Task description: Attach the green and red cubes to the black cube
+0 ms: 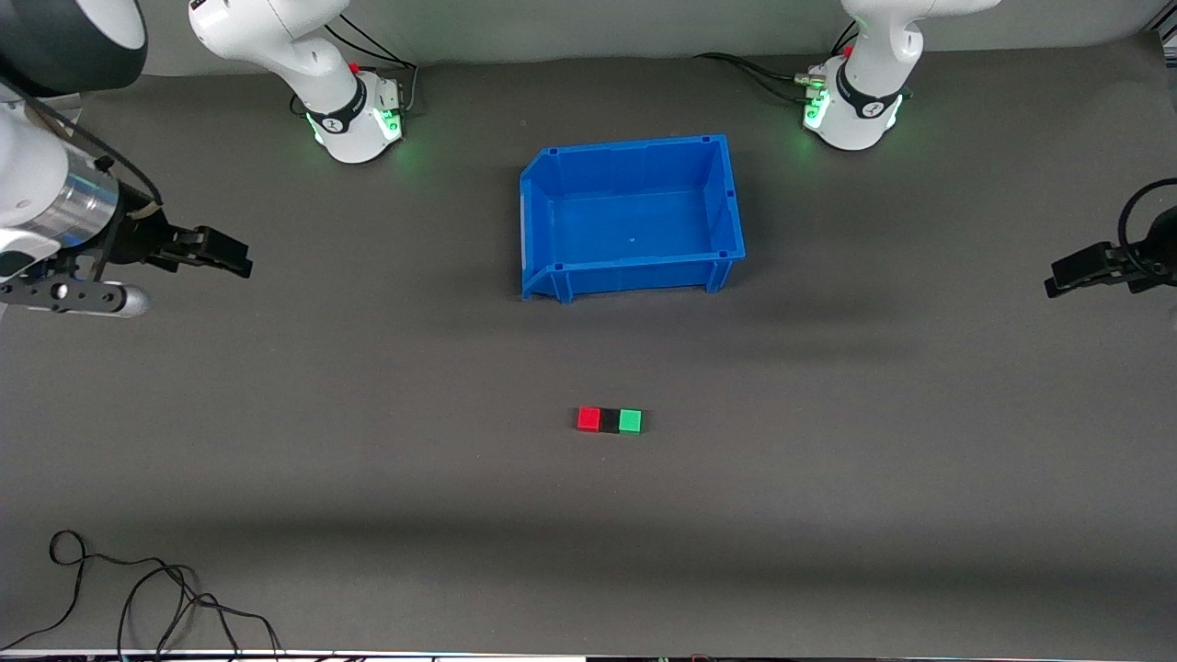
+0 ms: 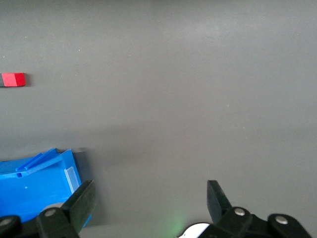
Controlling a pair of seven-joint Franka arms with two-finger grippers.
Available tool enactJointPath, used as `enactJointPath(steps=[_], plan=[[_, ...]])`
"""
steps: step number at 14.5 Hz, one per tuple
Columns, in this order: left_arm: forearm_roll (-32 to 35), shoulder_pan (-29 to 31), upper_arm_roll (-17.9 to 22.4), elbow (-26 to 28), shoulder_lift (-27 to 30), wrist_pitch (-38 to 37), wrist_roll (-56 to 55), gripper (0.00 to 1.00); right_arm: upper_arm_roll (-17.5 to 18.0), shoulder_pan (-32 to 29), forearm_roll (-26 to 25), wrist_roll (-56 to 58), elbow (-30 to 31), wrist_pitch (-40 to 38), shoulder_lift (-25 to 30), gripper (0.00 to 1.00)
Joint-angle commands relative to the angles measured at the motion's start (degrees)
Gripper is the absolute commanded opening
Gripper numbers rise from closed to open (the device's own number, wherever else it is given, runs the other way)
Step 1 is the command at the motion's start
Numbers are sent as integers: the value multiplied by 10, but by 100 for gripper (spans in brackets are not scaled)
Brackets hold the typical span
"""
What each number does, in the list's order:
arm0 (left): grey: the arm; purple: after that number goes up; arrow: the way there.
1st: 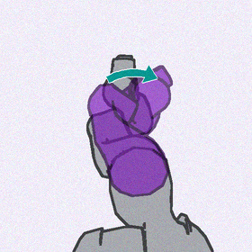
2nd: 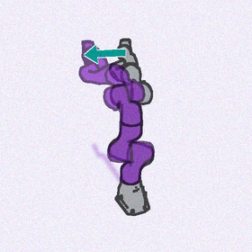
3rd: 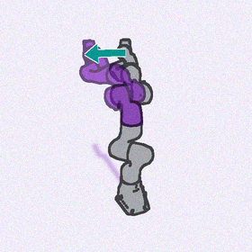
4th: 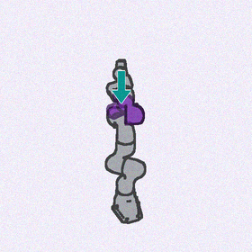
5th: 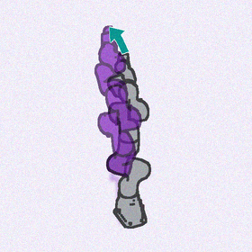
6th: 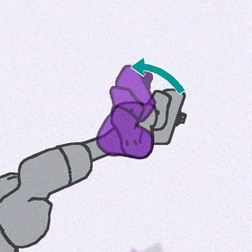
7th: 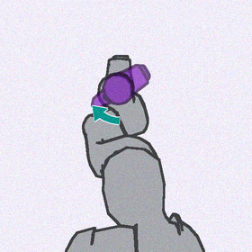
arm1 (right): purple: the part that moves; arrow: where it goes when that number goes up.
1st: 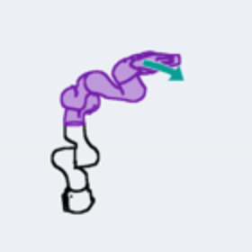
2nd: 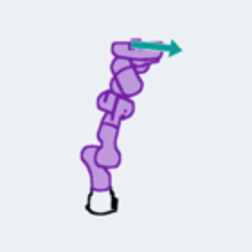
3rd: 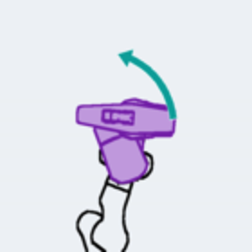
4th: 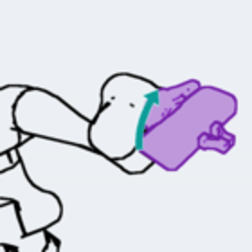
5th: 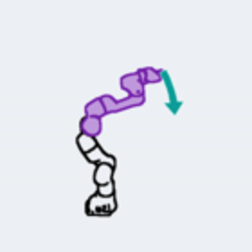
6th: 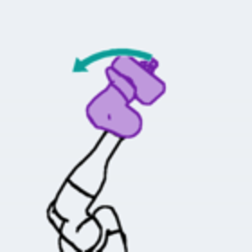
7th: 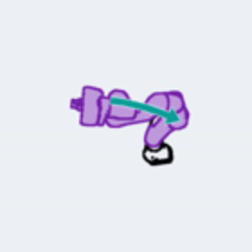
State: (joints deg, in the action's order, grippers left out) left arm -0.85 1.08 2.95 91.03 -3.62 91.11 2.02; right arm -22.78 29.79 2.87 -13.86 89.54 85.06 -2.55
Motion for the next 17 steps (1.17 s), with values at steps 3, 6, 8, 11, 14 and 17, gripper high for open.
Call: enactJointPath(steps=[3, 6, 8, 11, 14, 17], plan=[[13, -8, 4, 5, 1, 14, -7, 100, 0, 4, -15, 15, 25, 19, 21, 100], [13, -6, 5, 21, 14, 17, -5, 100, 48, -54, -15, 16, 25, 16, 24, 100], [14, -10, 4, 21, 17, 16, -6, 100, 156, -160, -15, 24, 25, 12, 29, 100], [27, -19, -1, 20, 24, 7, -9, 100, 224, -234, -15, 31, 26, 12, 32, 100], [35, -28, -7, 20, 27, 1, -19, 100, 224, -235, -15, 31, 25, 12, 33, 100], [34, -28, -9, 21, 26, -1, -22, 100, 224, -240, -13, 31, 25, 12, 40, 100]])
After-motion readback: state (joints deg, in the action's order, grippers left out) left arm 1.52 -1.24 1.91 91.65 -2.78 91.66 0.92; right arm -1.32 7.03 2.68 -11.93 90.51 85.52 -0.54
